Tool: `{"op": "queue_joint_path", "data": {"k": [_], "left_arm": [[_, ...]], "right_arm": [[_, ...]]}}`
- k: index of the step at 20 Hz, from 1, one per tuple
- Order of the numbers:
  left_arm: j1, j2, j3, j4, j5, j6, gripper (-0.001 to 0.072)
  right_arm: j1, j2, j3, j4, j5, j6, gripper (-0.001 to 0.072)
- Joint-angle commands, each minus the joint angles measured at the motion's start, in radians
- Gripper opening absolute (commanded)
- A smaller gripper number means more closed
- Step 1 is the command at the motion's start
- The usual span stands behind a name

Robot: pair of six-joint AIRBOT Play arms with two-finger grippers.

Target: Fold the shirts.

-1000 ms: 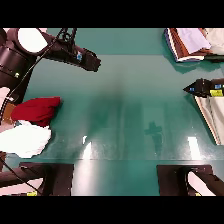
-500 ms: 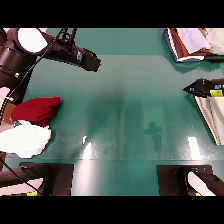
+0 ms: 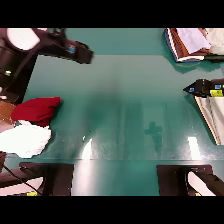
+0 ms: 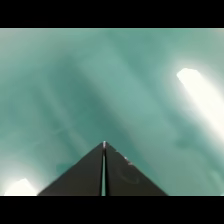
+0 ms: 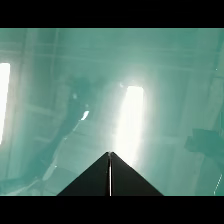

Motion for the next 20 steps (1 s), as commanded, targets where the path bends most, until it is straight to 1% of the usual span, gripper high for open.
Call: {"op": "queue_joint_path", "data": {"k": [1,3,5,8,9,10,11,14,18,19,20], "left_arm": [[0.177,0.072,-0.021,0.205,-0.138,-0.077,0.0027],[0.309,0.123,-0.084,0.251,-0.199,-0.072,0.0027],[0.430,0.157,-0.175,0.253,-0.238,-0.047,0.0027],[0.561,0.165,-0.339,0.252,-0.229,-0.049,0.0029],[0.587,0.164,-0.401,0.252,-0.201,-0.052,0.0135],[0.605,0.164,-0.456,0.252,-0.167,-0.066,0.0518],[0.618,0.164,-0.509,0.253,-0.126,-0.095,0.0715],[0.629,0.164,-0.647,0.255,0.000,-0.105,0.0720],[0.629,0.163,-0.784,0.255,0.104,-0.108,0.0720],[0.629,0.163,-0.806,0.255,0.113,-0.108,0.0617],[0.629,0.163,-0.816,0.254,0.113,-0.108,0.0403]], "right_arm": [[0.000,0.001,0.000,0.000,0.001,0.000,0.0021],[0.000,0.001,0.000,0.000,-0.001,0.000,0.0022],[0.000,0.001,0.000,0.000,-0.004,0.000,0.0022],[0.000,0.001,0.000,0.000,-0.003,0.001,0.0021],[0.000,0.001,0.000,0.001,-0.003,0.001,0.0021],[0.000,0.000,0.000,0.001,-0.003,0.001,0.0021],[0.000,0.000,0.000,0.002,-0.003,0.001,0.0021],[0.000,0.000,0.000,0.002,-0.003,0.001,0.0021],[0.000,0.000,0.000,0.003,-0.003,0.002,0.0022],[0.000,0.000,0.000,0.003,-0.003,0.002,0.0021],[0.000,0.000,0.000,0.003,-0.003,0.002,0.0021]]}}
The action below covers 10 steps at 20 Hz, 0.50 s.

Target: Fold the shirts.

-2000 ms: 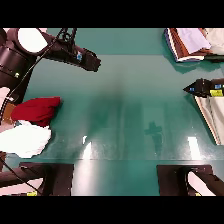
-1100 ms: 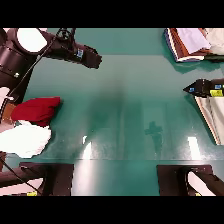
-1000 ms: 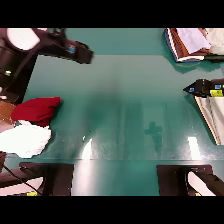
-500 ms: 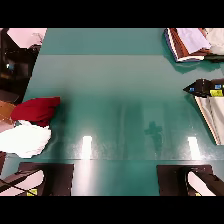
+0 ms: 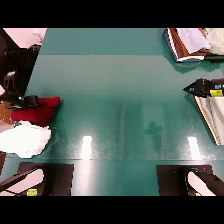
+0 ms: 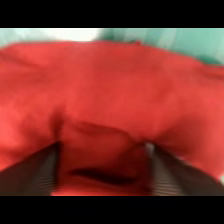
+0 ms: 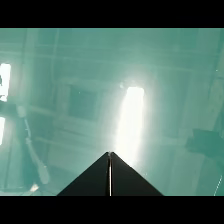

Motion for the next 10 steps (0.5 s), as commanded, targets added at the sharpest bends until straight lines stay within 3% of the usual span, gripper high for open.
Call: {"op": "queue_joint_path", "data": {"k": [1,2,5,10], "left_arm": [[0.005,0.001,-0.072,0.001,0.058,-0.004,0.0182],[0.005,0.002,-0.063,-0.004,0.060,-0.003,0.0029],[0.004,0.005,0.053,-0.072,0.003,0.032,0.0027],[-0.047,0.074,0.519,-0.394,-0.202,0.219,0.0026]], "right_arm": [[0.000,0.000,0.000,0.000,0.000,0.001,0.0022],[0.000,0.000,0.000,0.000,0.000,0.001,0.0021],[0.000,0.000,0.005,0.001,-0.002,0.001,0.0021],[0.000,-0.005,0.165,0.001,-0.051,0.001,0.0021]]}}
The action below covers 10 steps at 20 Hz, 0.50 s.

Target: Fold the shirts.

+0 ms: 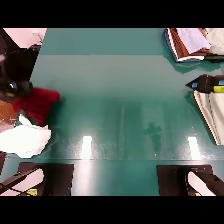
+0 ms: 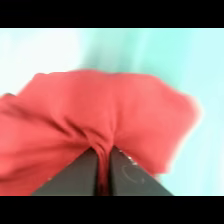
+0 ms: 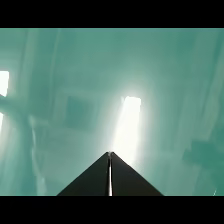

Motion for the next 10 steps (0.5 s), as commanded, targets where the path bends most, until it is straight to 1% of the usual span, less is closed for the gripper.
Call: {"op": "queue_joint_path", "data": {"k": [1,2,3,5,8,10], "left_arm": [[-0.077,0.039,0.333,-0.190,-0.174,0.096,0.0026],[-0.131,0.040,0.435,-0.195,-0.221,0.095,0.0026],[-0.201,0.040,0.527,-0.195,-0.242,0.097,0.0026],[-0.363,0.039,0.641,-0.195,-0.219,0.134,0.0026],[-0.580,0.024,0.674,-0.194,-0.186,0.180,0.0026],[-0.673,-0.022,0.674,-0.195,-0.187,0.190,0.0027]], "right_arm": [[0.000,-0.012,0.129,0.001,-0.047,0.001,0.0021],[0.000,-0.021,0.175,0.001,-0.049,0.001,0.0021],[0.000,-0.035,0.222,0.001,-0.050,0.001,0.0021],[0.000,-0.066,0.306,0.002,-0.042,0.001,0.0021],[0.000,-0.119,0.409,0.002,0.002,0.001,0.0021],[0.001,-0.152,0.458,0.005,0.041,0.001,0.0021]]}}
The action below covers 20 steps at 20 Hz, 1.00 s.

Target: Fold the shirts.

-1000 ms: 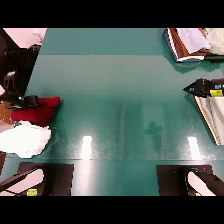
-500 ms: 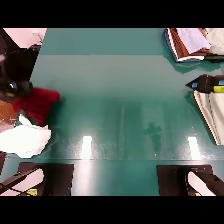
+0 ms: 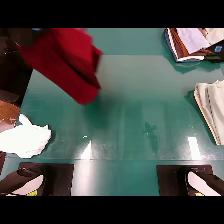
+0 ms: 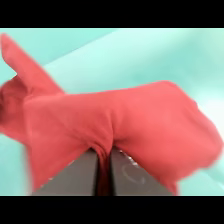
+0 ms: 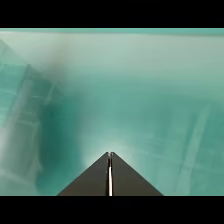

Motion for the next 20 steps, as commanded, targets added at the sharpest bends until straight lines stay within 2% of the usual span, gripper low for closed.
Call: {"op": "queue_joint_path", "data": {"k": [1,6,7,8,9,11,14,18,20], "left_arm": [[-0.190,-0.072,0.047,-0.008,0.002,0.037,0.0027],[-0.280,-0.323,0.047,-0.011,0.026,0.037,0.0032],[-0.280,-0.364,0.047,-0.010,0.036,0.036,0.0279],[-0.269,-0.396,0.047,-0.007,0.044,0.034,0.0629],[-0.249,-0.410,0.046,-0.004,0.044,0.020,0.0654],[-0.179,-0.404,0.043,-0.005,0.002,0.005,0.0639],[-0.070,-0.362,-0.037,-0.010,-0.137,-0.072,0.0639],[-0.068,-0.271,-0.445,-0.071,-0.109,-0.068,0.0639],[-0.110,-0.233,-0.663,-0.142,-0.011,-0.056,0.0639]], "right_arm": [[0.001,-0.056,0.099,0.005,0.064,0.001,0.0021],[0.001,-0.094,0.109,0.004,0.140,0.001,0.0021],[0.001,-0.100,0.109,0.005,0.153,0.001,0.0021],[0.000,-0.103,0.108,0.003,0.165,0.001,0.0021],[0.000,-0.101,0.103,0.002,0.163,0.001,0.0021],[0.000,-0.091,0.078,0.002,0.150,0.000,0.0021],[0.000,-0.063,0.011,-0.004,0.116,0.000,0.0021],[0.000,-0.039,-0.080,-0.003,0.063,0.000,0.0021],[0.000,-0.039,-0.105,-0.002,0.055,0.000,0.0021]]}}
